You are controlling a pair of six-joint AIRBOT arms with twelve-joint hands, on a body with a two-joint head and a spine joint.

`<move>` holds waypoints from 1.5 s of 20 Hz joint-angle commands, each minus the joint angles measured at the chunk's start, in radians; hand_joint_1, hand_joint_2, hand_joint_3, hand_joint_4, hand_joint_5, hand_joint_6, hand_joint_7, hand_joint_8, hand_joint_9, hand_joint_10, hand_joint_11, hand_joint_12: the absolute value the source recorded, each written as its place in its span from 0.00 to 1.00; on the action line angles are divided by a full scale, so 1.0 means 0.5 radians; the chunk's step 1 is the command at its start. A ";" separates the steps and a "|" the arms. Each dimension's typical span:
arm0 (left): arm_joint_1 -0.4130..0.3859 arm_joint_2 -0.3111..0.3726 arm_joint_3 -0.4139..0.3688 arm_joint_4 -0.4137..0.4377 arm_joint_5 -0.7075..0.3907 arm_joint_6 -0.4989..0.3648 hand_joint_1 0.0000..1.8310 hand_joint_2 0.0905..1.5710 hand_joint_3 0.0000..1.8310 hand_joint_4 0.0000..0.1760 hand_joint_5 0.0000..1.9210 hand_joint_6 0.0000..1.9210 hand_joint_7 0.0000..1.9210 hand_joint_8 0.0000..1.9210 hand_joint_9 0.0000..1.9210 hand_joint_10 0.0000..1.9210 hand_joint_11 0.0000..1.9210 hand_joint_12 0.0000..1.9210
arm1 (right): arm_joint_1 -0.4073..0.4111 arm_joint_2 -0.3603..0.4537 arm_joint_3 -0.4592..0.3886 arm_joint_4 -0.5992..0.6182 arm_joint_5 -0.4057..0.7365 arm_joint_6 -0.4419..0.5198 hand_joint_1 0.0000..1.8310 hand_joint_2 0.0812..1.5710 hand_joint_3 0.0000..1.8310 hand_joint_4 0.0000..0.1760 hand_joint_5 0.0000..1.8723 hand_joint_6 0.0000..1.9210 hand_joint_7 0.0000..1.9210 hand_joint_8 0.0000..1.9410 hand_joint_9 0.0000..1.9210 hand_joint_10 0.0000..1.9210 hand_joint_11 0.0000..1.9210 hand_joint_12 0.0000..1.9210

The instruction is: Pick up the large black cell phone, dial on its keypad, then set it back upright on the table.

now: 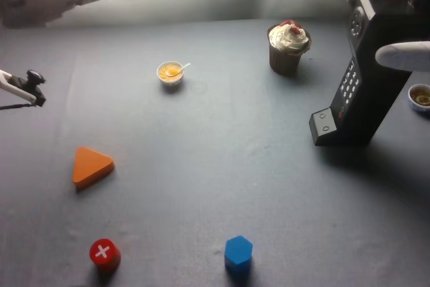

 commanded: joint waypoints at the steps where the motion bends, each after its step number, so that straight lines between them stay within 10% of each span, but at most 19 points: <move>1: -0.070 0.026 -0.033 -0.159 -0.179 -0.014 0.00 0.74 0.00 0.00 0.13 0.00 0.14 0.00 0.11 0.00 0.00 0.24 | 0.011 0.015 0.022 0.105 0.250 0.050 0.80 0.68 0.00 0.00 0.52 0.44 0.51 0.45 0.49 0.58 0.43 0.79; 13: -0.099 0.052 -0.349 -0.028 -0.164 -0.050 0.00 0.75 0.00 0.00 0.12 0.00 0.14 0.00 0.11 0.00 0.00 0.21 | 0.068 -0.042 0.092 0.000 0.124 0.077 0.81 0.69 0.00 0.00 0.55 0.37 0.48 0.51 0.48 0.59 0.43 0.82; 24: -0.088 0.030 -0.321 0.114 -0.138 -0.101 0.00 0.75 0.00 0.00 0.12 0.00 0.14 0.00 0.11 0.00 0.00 0.19 | 0.045 -0.050 0.057 -0.044 0.108 0.093 0.81 0.68 0.00 0.00 0.54 0.38 0.49 0.48 0.50 0.57 0.45 0.80; 26: -0.084 0.030 -0.323 0.115 -0.138 -0.101 0.00 0.75 0.00 0.00 0.12 0.00 0.13 0.00 0.11 0.00 0.00 0.21 | 0.044 -0.050 0.056 -0.070 0.084 0.105 0.76 0.68 0.00 0.00 0.53 0.43 0.51 0.49 0.49 0.64 0.47 0.60; 30: -0.084 0.023 -0.322 0.115 -0.138 -0.102 0.00 0.75 0.00 0.00 0.12 0.00 0.13 0.00 0.11 0.00 0.00 0.20 | 0.044 -0.051 0.064 -0.185 0.041 0.151 0.75 0.68 0.00 0.00 0.51 0.48 0.53 0.45 0.51 0.60 0.47 0.56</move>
